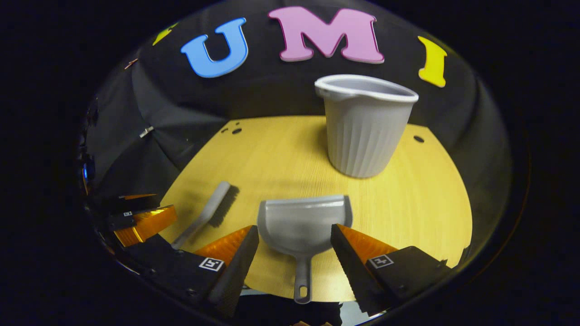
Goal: Pick up the small broom and dustpan from the desktop, sweep the trash into the dustpan with the broom, and then empty the trash into the garbage bin.
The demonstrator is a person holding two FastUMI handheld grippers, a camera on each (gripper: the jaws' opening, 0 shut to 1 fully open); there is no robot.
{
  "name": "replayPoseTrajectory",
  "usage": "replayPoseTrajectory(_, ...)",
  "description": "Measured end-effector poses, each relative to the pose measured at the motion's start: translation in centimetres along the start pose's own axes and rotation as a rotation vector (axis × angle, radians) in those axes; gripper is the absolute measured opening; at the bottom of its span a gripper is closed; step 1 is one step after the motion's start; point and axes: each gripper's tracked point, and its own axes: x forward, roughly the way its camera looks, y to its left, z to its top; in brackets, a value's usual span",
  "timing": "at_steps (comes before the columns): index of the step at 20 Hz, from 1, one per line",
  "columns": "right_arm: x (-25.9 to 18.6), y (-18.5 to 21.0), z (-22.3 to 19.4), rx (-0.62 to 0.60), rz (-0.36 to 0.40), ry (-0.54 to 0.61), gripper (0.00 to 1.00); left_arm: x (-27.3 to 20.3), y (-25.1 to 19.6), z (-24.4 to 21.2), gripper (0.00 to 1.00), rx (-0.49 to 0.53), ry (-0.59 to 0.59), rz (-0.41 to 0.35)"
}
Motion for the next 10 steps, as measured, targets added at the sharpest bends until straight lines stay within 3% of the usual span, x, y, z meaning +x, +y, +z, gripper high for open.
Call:
replayPoseTrajectory(7, -4.8, 3.1, 10.2, -0.148, 0.046, -0.390, 0.99, -10.0, 0.8, 7.0, 0.96, -0.032, -0.416, 0.167)
replayPoseTrajectory(10, -7.1, 4.9, 13.0, -0.199, 0.078, -0.517, 0.98, -12.5, 1.2, 8.0, 0.96, -0.050, -0.523, 0.223)
